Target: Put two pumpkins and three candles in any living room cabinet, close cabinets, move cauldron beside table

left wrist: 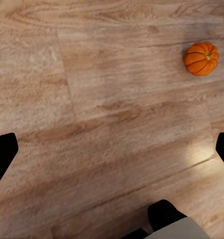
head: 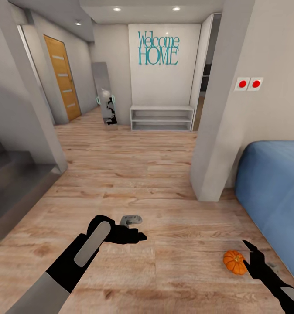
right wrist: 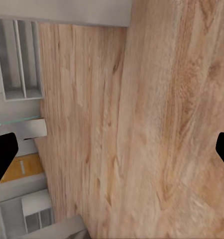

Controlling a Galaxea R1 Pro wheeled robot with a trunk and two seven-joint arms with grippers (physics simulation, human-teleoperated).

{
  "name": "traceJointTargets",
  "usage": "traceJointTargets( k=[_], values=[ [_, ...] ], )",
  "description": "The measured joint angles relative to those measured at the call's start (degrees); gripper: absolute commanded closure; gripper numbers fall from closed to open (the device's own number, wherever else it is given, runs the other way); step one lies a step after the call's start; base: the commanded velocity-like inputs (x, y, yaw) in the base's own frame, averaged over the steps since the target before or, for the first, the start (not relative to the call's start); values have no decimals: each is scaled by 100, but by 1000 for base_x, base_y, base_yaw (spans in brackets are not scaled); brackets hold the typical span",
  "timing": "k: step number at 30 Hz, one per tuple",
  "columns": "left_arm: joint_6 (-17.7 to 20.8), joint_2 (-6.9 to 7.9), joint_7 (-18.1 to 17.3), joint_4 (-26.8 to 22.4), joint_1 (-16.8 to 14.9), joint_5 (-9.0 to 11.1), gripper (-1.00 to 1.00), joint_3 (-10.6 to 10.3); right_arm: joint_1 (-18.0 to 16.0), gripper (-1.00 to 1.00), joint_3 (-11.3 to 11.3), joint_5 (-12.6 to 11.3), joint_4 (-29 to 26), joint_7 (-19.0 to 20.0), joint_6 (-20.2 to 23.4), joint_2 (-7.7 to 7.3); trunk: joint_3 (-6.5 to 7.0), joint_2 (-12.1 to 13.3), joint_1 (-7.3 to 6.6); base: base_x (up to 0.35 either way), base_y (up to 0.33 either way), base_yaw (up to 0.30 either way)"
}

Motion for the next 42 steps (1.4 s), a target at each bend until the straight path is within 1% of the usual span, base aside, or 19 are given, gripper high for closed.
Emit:
traceJointTargets(
  k=[4, 8, 11, 26, 42],
  values=[
    [0, 0, 0, -3, 0, 0, -100, -1, 3, -100, -7, 6, -9, 140, -98, 7, -72, -160, 88, 0, 0, 0],
    [0, 0, -6, -28, 1, 1, -100, -6, 3, -100, -9, 24, 39, 582, -257, 4, -144, -321, 176, 0, 0, 0],
    [0, 0, -8, -51, 0, 0, -100, -4, 2, -100, -9, 30, 59, 700, -290, 3, -197, -441, 242, 0, 0, 0],
    [0, -7, -9, -60, 3, 0, -100, 3, 3, -100, -5, -7, 73, 738, -336, 18, -467, -1043, 571, 0, 0, 0],
    [0, -3, -9, -69, 0, -6, -100, 4, 1, -100, -51, -33, 73, 724, -349, 20, -754, -1685, 923, 0, 0, 0]
  ],
)
